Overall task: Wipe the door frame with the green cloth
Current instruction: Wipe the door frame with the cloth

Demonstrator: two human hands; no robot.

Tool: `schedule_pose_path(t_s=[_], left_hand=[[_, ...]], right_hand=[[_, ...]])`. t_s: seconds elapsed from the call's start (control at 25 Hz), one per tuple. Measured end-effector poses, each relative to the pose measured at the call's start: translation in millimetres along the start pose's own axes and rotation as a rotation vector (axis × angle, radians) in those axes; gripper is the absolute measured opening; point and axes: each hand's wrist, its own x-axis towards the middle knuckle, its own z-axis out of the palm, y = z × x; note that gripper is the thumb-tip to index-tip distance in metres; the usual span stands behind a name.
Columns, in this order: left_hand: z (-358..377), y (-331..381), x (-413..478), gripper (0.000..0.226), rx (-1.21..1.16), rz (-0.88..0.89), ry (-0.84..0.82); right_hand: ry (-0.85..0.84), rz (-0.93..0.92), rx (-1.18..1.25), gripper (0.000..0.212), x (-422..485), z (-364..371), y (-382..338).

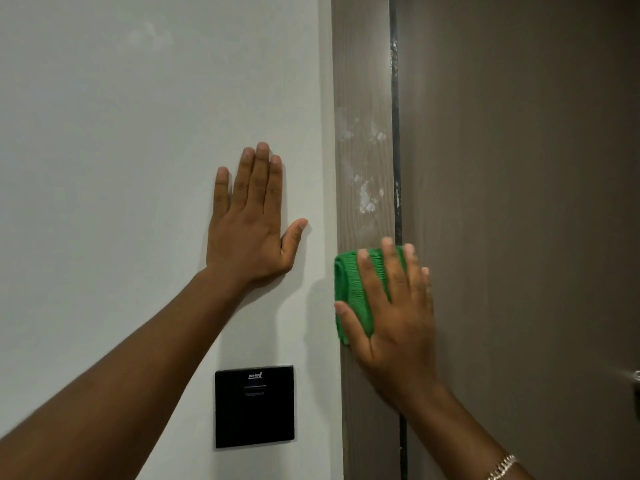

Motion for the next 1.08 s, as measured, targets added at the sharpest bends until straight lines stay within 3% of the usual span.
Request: schedule_pose_path(t_s=[0.12,0.2,0.36,0.44,0.6,0.68,0.92,1.08], left_hand=[[-3,2,12,0.088,-0.001,-0.036,0.022],[-5,3,23,0.088,-0.025,-0.069,0.044],[-2,3,30,0.087,-0.058,-0.074,0.073],[-1,2,30,0.087,-0.057,-0.073,0.073],[-2,4,30,0.087,-0.055,-0.079,0.07],[-1,2,31,0.088,-0.051,-0.073,0.077],[-3,-7,40,0.087,-0.048,-0.043,0.094],[-4,-6,39,0.087,-0.04,-0.05,0.086]], right_hand=[[0.083,0.25,0.035,0.066,23,4,-13],[0.089,0.291,0.023,0.067,47,3,-27],[-0.009,-0.087,-0.068,0.068,25,0,-7],[-0.01,-0.143,-0.053,0.063,10,-3,8],[0.103,0.146,0.027,0.061,48,0,-9],[0.142,0.191,0.021,0.062,70,2,-22],[0.038,-0.217,-0.055,0.063,40,-1,6],[0.129,0.131,0.039,0.067,66,0,-3]])
